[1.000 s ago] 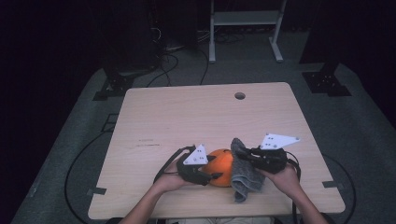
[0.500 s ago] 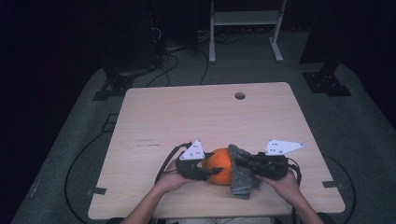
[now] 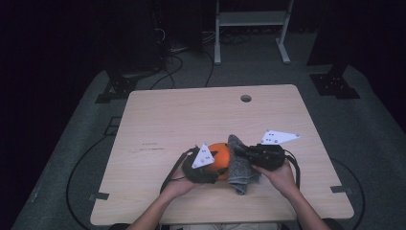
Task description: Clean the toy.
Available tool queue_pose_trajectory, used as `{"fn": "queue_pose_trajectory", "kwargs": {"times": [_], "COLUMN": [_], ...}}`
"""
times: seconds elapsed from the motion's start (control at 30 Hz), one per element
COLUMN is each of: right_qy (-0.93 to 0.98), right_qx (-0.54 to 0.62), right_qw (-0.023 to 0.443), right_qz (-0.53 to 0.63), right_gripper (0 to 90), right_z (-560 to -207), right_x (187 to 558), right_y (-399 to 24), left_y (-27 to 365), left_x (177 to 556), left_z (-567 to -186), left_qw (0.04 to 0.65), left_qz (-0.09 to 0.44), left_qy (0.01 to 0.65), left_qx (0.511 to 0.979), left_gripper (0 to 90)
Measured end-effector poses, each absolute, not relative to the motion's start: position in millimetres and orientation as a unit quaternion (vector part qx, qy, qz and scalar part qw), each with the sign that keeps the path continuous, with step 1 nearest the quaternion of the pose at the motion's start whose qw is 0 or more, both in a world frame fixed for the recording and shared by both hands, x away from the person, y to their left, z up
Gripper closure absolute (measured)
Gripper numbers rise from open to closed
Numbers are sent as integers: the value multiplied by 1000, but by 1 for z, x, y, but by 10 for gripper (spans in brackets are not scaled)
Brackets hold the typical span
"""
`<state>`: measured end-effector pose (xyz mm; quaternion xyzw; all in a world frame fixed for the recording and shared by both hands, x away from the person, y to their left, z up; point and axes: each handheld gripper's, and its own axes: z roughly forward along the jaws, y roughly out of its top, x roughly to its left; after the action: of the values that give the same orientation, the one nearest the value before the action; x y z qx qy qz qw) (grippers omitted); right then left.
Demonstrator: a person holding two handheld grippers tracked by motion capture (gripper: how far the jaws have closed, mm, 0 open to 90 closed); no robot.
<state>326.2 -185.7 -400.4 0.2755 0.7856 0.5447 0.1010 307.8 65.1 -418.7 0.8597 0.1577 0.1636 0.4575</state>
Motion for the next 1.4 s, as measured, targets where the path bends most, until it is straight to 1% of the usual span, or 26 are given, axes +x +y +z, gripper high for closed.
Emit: {"fn": "queue_pose_trajectory", "kwargs": {"times": [0.07, 0.1, 0.13, 0.17, 0.23, 0.27, 0.37, 0.47, 0.53, 0.6, 0.73, 0.9, 1.13, 1.23, 1.3, 1.37, 1.4], "right_qy": [792, 793, 795, 799, 810, 815, 815, 803, 810, 815, 822, 816, 798, 791, 795, 798, 798], "right_qx": [280, 282, 282, 281, 269, 264, 260, 256, 254, 253, 259, 288, 326, 346, 354, 362, 364], "right_qw": [89, 87, 84, 79, 77, 80, 87, 84, 89, 83, 94, 103, 145, 154, 165, 156, 152], "right_qz": [536, 533, 531, 527, 516, 510, 510, 532, 521, 515, 498, 491, 486, 481, 465, 456, 455], "right_gripper": [818, 818, 818, 818, 818, 818, 816, 815, 815, 815, 815, 813, 809, 803, 784, 737, 696], "right_z": [-407, -410, -413, -415, -418, -418, -413, -408, -410, -415, -420, -423, -414, -415, -419, -426, -430], "right_x": [329, 328, 326, 323, 317, 314, 307, 304, 306, 306, 303, 300, 292, 292, 292, 294, 295], "right_y": [-186, -188, -191, -193, -196, -197, -199, -200, -197, -197, -205, -232, -284, -304, -311, -315, -316], "left_y": [74, 78, 81, 82, 80, 79, 74, 75, 77, 79, 81, 83, 81, 80, 80, 79, 79], "left_x": [311, 313, 313, 314, 319, 321, 323, 320, 319, 318, 318, 318, 317, 317, 317, 316, 316], "left_z": [-411, -408, -406, -405, -407, -410, -421, -422, -422, -422, -424, -423, -422, -422, -422, -421, -420], "left_qw": [489, 504, 513, 512, 501, 496, 481, 470, 459, 454, 452, 449, 449, 451, 450, 448, 448], "left_qz": [104, 83, 89, 105, 125, 128, 112, 103, 97, 92, 87, 83, 87, 88, 88, 89, 89], "left_qy": [157, 158, 162, 170, 189, 196, 207, 198, 193, 189, 188, 187, 182, 181, 176, 171, 170], "left_qx": [852, 845, 838, 835, 835, 836, 845, 854, 862, 866, 868, 870, 871, 869, 871, 873, 873], "left_gripper": [357, 353, 347, 326, 288, 288, 304, 323, 333, 347, 350, 345, 335, 330, 326, 318, 314]}}
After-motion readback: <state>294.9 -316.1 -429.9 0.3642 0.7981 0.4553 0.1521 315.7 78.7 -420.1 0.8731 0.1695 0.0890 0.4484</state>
